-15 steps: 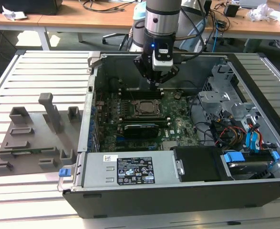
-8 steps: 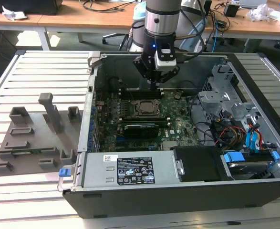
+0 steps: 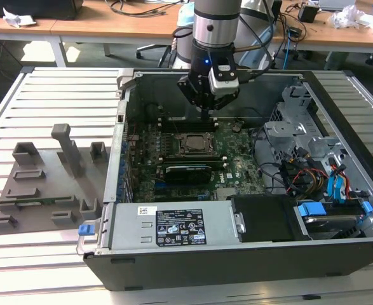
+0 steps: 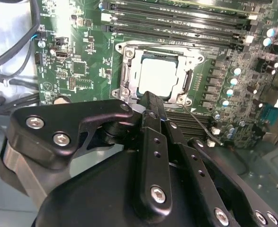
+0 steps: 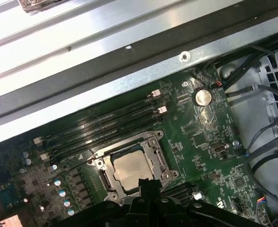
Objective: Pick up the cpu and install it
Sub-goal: 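Install the first cpu locking lever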
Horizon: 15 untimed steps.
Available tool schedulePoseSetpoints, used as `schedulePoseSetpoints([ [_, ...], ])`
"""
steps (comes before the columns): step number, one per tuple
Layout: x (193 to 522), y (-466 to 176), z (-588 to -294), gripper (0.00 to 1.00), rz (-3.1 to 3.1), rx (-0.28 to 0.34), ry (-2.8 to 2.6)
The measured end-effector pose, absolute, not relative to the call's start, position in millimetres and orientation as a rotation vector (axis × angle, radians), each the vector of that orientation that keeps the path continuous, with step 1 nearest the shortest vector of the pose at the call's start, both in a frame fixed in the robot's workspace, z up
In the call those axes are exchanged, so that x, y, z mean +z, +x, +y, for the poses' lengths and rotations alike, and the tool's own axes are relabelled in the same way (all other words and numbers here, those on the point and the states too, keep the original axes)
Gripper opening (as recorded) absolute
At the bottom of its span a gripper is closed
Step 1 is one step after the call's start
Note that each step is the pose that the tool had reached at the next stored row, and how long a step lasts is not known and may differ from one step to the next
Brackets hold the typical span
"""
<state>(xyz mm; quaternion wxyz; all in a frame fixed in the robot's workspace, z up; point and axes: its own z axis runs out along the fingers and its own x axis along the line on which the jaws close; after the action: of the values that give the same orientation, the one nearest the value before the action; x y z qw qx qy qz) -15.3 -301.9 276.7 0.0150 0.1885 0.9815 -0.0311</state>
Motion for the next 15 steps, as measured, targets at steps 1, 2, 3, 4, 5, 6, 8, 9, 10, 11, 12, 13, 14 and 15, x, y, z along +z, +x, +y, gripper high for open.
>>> schedulePoseSetpoints([
  [1, 276.7, -15.3, -301.9, 0.11, 3.059, -0.096, 0.559],
  [2, 276.7, -15.3, -301.9, 0.11, 3.062, -0.096, 0.540],
  [3, 276.7, -15.3, -301.9, 0.11, 3.064, -0.096, 0.528],
  [4, 276.7, -15.3, -301.9, 0.11, 3.068, -0.095, 0.502],
  [5, 276.7, -15.3, -301.9, 0.11, 3.071, -0.095, 0.480],
  [6, 276.7, -15.3, -301.9, 0.11, 3.074, -0.095, 0.458],
  [8, 276.7, -15.3, -301.9, 0.11, 3.078, -0.094, 0.421],
  [9, 276.7, -15.3, -301.9, 0.11, 3.080, -0.094, 0.408],
  [10, 276.7, -15.2, -301.9, 0.11, 3.081, -0.094, 0.396],
  [11, 276.7, -15.3, -301.9, 0.11, 3.083, -0.093, 0.382],
  [12, 276.7, -15.2, -301.9, 0.11, 3.085, -0.093, 0.362],
  [13, 276.7, -15.2, -301.9, 0.11, 3.086, -0.093, 0.347],
  [14, 276.7, -15.2, -301.9, 0.11, 3.087, -0.092, 0.332],
  [15, 276.7, -15.3, -301.9, 0.11, 3.089, -0.092, 0.319],
])
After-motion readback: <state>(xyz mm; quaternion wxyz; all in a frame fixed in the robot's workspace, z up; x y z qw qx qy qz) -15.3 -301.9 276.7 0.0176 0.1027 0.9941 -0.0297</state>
